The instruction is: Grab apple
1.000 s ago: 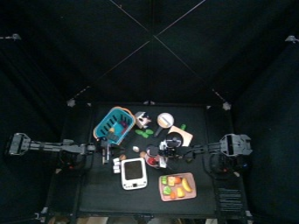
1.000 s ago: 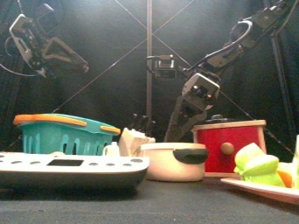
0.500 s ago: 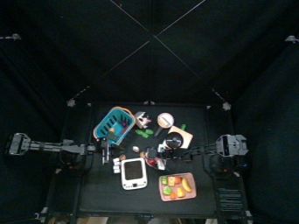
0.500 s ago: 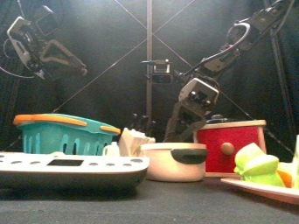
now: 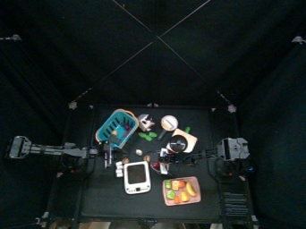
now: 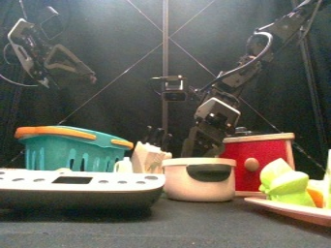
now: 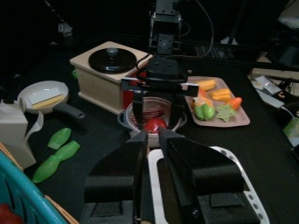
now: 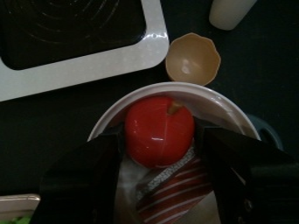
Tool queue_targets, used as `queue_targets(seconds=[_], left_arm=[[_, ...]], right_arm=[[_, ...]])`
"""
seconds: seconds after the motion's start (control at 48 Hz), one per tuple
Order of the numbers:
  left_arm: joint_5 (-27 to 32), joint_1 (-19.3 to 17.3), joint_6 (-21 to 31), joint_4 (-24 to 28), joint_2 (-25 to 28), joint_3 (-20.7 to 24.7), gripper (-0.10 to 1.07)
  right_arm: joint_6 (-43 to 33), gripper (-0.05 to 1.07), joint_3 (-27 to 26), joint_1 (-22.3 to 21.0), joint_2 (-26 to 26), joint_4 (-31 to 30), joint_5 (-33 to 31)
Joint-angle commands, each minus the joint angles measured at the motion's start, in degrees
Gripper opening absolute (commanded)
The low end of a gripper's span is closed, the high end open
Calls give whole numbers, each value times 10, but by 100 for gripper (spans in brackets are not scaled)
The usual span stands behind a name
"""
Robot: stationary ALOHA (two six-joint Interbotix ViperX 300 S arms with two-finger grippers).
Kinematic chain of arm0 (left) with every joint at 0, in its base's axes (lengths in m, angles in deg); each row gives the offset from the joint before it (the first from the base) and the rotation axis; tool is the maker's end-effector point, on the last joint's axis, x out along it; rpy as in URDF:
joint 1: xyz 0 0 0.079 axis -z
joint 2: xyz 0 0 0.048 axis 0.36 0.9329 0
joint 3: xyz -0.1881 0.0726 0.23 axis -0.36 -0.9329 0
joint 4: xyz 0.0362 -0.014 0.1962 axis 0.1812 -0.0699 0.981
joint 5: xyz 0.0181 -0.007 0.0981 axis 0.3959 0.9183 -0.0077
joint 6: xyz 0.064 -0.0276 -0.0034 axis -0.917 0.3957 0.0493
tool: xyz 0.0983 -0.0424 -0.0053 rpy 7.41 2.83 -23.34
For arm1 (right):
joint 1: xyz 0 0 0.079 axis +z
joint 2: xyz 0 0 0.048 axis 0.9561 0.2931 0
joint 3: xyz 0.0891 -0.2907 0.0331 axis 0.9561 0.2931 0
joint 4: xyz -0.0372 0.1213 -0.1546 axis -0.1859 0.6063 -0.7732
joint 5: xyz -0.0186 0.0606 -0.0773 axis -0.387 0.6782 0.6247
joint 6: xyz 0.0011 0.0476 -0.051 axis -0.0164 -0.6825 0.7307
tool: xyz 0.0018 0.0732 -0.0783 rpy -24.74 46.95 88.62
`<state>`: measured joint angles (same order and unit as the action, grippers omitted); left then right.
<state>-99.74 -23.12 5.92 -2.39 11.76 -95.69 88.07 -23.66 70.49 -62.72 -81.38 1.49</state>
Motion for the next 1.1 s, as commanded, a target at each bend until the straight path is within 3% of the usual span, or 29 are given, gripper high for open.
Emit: queue_targets(seconds=[0.0,0.167,0.5,1.083], left_arm=[[-2,-1,-1,-1,0,9,62],[-2,0,-1,-1,0,9,62],[-2,0,-1,0,0,8,62],[-2,1,-1,1,0,9,62]], right_arm=[[0,72,-11,0,-12,-2,-1],[-3,65,-18,2,-34,-5,-9],[-4,65,-13,2,-87,-9,-34],[-3,64,-27,2,-91,-10,-57]])
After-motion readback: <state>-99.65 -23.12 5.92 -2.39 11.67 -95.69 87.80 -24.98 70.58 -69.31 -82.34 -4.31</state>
